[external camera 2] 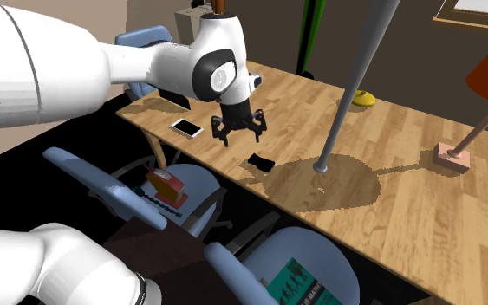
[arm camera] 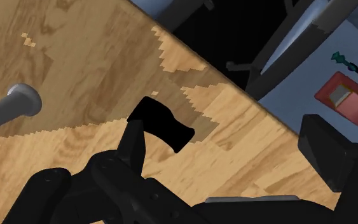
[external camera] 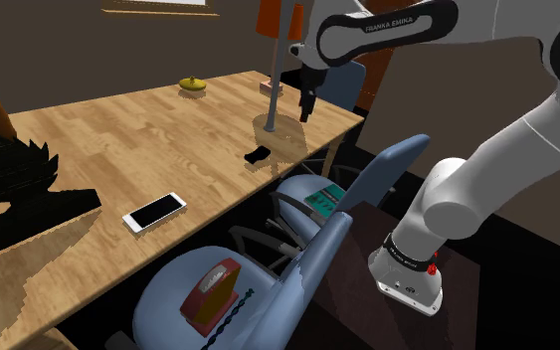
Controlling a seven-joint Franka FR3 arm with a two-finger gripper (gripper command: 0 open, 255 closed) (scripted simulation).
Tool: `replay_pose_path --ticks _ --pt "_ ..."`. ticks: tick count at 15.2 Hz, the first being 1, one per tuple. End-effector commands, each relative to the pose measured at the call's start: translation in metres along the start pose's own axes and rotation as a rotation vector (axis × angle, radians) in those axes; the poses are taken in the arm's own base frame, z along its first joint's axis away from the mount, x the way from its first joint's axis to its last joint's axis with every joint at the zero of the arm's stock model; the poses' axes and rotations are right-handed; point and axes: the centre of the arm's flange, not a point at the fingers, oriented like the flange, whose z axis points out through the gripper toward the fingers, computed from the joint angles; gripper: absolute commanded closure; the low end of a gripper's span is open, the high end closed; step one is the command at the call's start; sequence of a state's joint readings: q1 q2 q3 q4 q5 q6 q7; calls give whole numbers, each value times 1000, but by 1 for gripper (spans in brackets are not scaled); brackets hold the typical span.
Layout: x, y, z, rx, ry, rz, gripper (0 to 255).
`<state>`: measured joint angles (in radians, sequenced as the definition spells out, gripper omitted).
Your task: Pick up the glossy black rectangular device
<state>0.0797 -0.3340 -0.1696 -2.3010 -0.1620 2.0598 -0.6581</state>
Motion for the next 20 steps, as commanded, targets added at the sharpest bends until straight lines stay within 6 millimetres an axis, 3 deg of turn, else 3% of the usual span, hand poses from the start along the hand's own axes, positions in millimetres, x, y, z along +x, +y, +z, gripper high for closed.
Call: replay_pose_path --ticks 1,11,19,20 --pt "12 11 24 4 -4 -62 0" --pt "76 56 133 28 -22 -354 0" --pt "133 75 222 47 -37 -587 0" --pt "134 75 223 48 -37 -589 0"
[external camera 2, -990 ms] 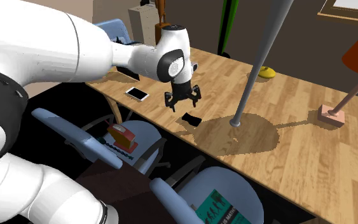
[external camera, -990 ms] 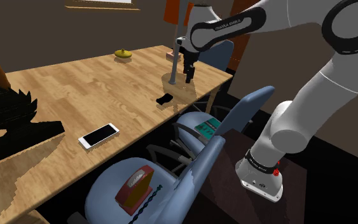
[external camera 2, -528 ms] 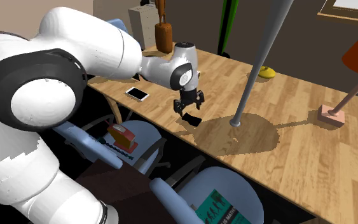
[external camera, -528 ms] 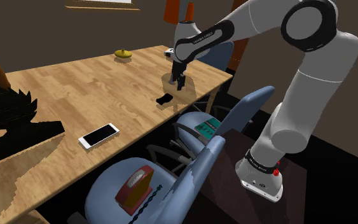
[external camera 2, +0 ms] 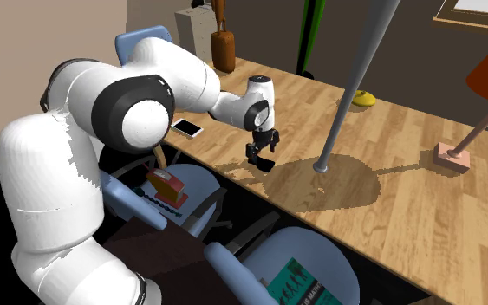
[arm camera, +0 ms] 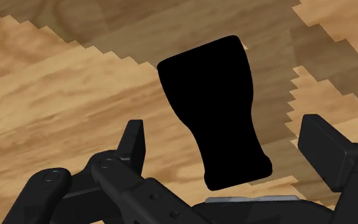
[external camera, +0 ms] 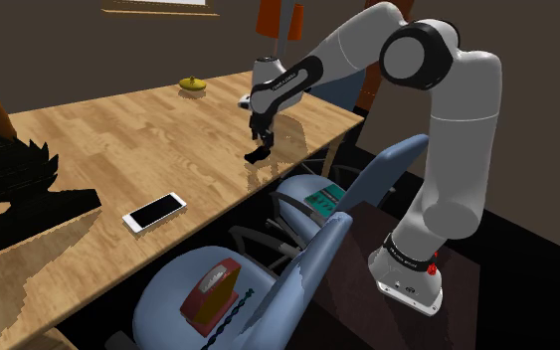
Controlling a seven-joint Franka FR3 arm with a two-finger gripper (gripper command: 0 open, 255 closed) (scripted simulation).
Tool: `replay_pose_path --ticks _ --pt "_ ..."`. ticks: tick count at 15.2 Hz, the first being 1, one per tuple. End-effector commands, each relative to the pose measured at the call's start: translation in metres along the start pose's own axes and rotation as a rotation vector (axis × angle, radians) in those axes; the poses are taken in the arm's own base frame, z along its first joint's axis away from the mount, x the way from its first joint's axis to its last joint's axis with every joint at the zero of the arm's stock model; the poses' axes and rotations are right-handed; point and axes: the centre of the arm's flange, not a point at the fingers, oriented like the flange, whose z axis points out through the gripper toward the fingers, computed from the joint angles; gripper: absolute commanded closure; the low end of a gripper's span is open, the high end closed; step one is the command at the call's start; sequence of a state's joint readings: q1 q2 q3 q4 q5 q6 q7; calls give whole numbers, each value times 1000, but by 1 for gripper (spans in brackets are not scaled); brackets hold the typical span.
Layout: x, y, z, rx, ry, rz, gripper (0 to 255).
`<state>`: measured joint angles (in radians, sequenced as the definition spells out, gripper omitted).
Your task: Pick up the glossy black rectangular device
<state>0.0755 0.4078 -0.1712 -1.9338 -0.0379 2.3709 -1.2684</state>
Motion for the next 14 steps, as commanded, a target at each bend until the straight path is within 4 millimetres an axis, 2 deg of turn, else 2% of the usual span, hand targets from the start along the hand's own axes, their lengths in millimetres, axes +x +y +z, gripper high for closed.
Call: replay_pose_path --ticks 1,7,9,10,14 --pt "3 3 10 1 0 -17 0" --pt "6 1 45 1 0 -17 0" --pt "6 1 45 1 0 -17 0" --pt "6 0 45 1 0 -17 255" --pt "6 1 45 1 0 -17 255"
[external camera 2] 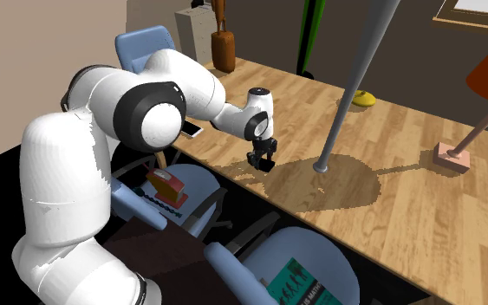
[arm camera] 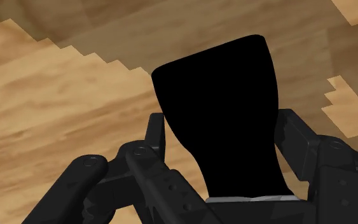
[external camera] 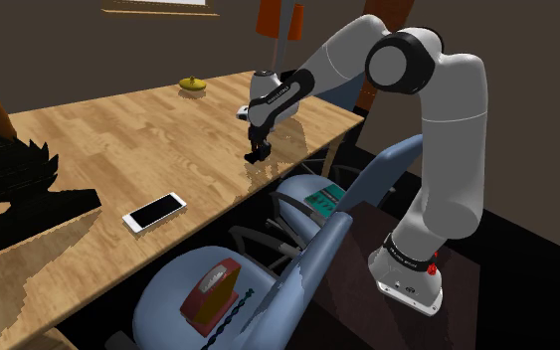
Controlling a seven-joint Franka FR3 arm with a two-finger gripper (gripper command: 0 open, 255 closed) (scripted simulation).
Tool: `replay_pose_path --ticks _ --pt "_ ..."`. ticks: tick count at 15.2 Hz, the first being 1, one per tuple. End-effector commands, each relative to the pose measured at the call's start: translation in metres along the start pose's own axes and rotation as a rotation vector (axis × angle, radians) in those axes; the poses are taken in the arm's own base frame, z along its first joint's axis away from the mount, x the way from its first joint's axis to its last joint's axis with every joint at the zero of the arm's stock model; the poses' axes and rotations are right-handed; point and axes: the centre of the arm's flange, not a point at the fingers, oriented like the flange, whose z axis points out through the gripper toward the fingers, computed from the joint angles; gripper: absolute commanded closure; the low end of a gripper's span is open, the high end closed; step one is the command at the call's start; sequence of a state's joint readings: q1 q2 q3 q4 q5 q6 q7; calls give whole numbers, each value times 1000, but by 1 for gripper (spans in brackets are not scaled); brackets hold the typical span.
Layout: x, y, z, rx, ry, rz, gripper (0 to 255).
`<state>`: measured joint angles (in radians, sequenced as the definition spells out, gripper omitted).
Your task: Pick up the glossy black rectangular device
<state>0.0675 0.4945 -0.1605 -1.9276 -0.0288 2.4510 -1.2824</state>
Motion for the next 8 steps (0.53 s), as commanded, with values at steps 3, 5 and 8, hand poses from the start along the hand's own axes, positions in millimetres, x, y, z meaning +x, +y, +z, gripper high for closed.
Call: replay_pose_path --ticks 3,5,8 --pt "0 0 1 1 0 0 255" --pt "0 0 1 1 0 0 255" --pt "-1 1 -15 1 0 0 255"
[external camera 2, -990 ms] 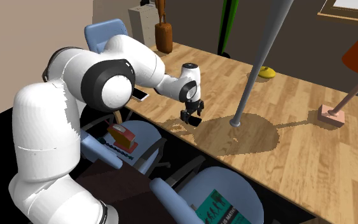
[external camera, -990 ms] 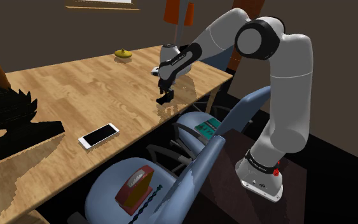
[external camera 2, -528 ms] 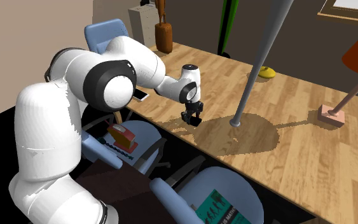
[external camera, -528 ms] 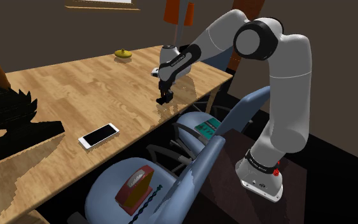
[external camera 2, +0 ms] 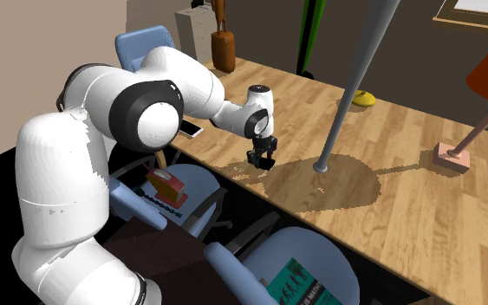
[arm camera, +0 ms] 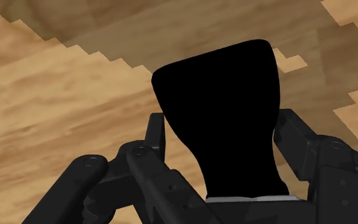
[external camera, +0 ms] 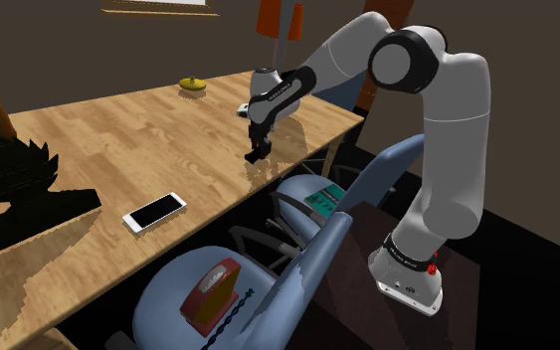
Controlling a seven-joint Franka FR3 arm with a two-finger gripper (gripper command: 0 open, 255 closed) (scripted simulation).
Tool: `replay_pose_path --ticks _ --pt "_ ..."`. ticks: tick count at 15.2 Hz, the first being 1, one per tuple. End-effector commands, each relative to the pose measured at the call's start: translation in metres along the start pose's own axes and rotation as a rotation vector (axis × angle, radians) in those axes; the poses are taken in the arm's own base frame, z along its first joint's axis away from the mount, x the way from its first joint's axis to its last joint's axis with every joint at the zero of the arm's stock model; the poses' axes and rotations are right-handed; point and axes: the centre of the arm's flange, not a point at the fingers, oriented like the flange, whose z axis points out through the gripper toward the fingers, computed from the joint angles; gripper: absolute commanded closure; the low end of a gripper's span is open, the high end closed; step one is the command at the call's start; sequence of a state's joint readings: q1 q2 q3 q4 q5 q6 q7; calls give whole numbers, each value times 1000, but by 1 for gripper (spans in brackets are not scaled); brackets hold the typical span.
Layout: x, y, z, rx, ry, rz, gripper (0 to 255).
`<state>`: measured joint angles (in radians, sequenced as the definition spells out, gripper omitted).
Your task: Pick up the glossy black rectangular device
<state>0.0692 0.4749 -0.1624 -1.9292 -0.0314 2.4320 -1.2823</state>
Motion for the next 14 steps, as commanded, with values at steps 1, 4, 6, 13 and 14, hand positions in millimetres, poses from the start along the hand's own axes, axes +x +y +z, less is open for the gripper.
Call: replay_pose_path --ticks 1,4,6,13,14 --pt "-1 1 -10 0 0 0 255" --pt "-2 2 -26 0 0 0 255" --pt "-3 3 -36 0 0 0 255" --pt "-6 5 -69 0 0 0 255" --pt "-6 5 -69 0 0 0 255"
